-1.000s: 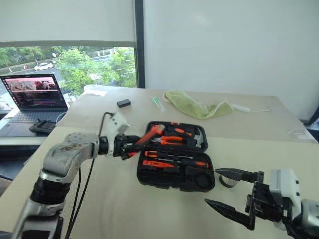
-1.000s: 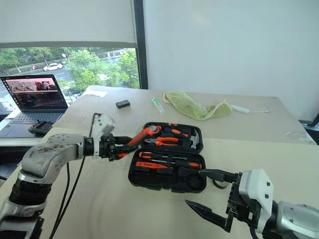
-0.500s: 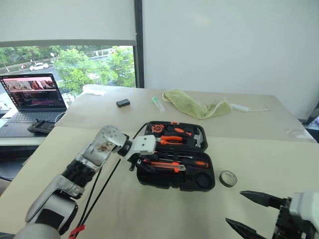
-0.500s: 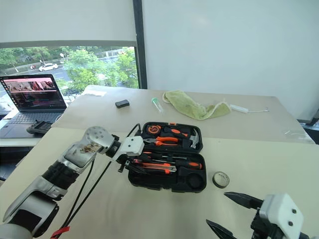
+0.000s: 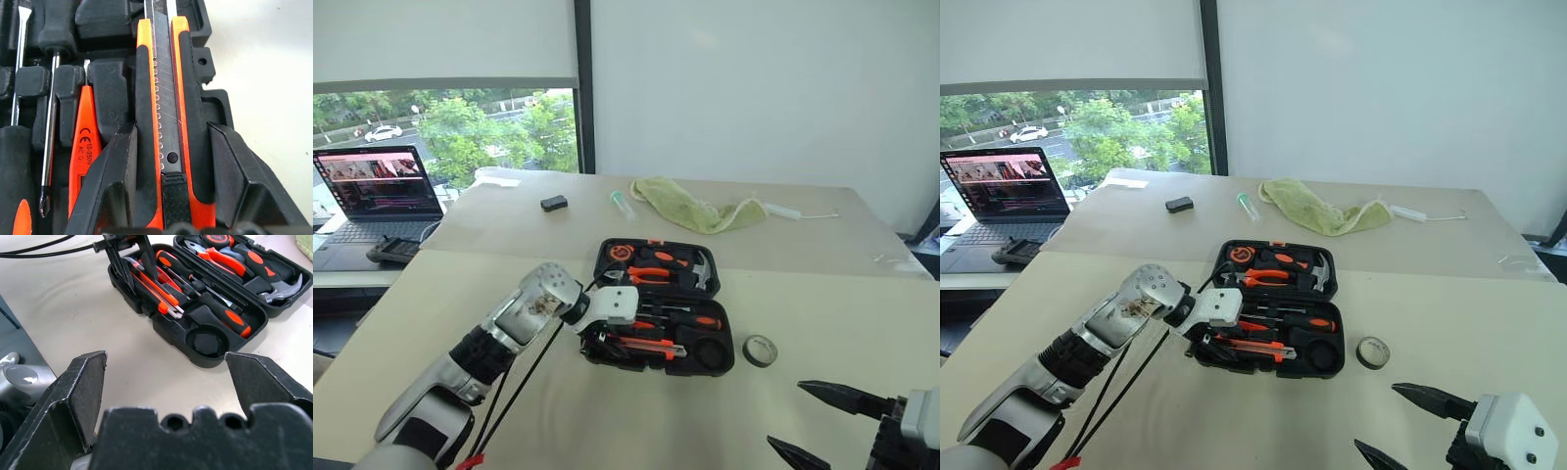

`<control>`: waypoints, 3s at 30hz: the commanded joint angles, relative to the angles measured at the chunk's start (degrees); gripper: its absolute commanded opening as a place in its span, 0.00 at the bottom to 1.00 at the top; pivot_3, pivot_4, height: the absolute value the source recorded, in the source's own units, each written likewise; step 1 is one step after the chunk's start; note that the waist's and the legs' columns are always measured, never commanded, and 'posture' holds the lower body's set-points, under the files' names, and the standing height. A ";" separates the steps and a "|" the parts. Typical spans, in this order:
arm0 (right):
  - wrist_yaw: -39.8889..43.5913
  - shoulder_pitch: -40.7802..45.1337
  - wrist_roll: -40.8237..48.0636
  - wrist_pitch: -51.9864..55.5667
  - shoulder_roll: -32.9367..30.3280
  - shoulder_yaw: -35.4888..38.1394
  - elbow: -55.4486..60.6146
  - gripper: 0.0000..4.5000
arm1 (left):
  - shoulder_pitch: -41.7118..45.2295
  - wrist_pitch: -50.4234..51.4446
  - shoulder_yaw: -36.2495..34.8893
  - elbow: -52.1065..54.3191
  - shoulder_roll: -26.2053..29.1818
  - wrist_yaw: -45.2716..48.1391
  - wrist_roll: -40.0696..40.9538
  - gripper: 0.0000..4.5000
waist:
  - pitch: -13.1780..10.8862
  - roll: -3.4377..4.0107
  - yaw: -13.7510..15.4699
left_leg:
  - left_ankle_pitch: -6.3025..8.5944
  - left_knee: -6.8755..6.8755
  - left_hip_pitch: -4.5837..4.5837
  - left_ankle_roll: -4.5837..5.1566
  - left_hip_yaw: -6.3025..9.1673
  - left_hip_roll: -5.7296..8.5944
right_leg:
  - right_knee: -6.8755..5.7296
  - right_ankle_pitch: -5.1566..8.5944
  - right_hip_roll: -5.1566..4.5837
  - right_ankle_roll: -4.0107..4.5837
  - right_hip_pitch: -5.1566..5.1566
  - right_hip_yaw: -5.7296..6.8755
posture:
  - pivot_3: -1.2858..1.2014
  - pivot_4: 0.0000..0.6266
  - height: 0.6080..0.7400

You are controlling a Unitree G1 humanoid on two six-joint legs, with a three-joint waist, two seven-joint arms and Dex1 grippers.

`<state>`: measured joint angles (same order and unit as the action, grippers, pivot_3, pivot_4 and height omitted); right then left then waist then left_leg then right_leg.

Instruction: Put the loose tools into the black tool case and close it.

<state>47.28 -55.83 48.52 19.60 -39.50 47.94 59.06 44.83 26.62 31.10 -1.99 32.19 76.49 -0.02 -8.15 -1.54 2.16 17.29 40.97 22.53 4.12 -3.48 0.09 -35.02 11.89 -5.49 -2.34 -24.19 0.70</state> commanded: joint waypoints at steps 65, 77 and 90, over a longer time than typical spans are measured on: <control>-18.19 58.07 -6.31 36.85 -28.48 -43.63 -29.75 1.00 | -21.71 20.45 -32.68 34.45 14.51 -10.83 45.94 0.99 | 0.08 0.21 -1.56 | -0.03 -0.16 -0.07 -0.09 -0.01 0.02 | 0.03 0.07 -0.01 0.06 -0.03 0.00 | 0.52 0.24 1.00; -8.05 71.25 -20.44 32.87 -23.61 -59.24 -40.62 0.38 | -30.21 16.59 -34.91 39.88 15.91 -15.45 44.76 1.00 | -0.02 0.29 -1.22 | -0.11 -0.16 -0.10 -0.21 -0.02 0.02 | 0.01 0.06 0.05 0.10 -0.02 0.00 | 0.52 0.24 1.00; 1.26 80.39 -10.82 42.11 -23.24 -53.92 -26.76 0.02 | -26.34 19.04 -34.04 36.73 16.22 -18.76 46.45 1.00 | -0.08 0.38 -1.78 | -0.13 -0.19 -0.15 -0.26 -0.01 -0.05 | -0.04 0.01 0.10 0.15 -0.05 -0.02 | 0.52 0.24 1.00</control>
<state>48.16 22.22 36.93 59.58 -63.67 -4.74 30.59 17.75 45.41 -2.42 34.56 47.72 57.76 45.40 -8.24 -1.16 0.38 17.15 40.76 22.35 3.86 -3.47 0.03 -35.06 11.89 -5.39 -2.18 -24.22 0.71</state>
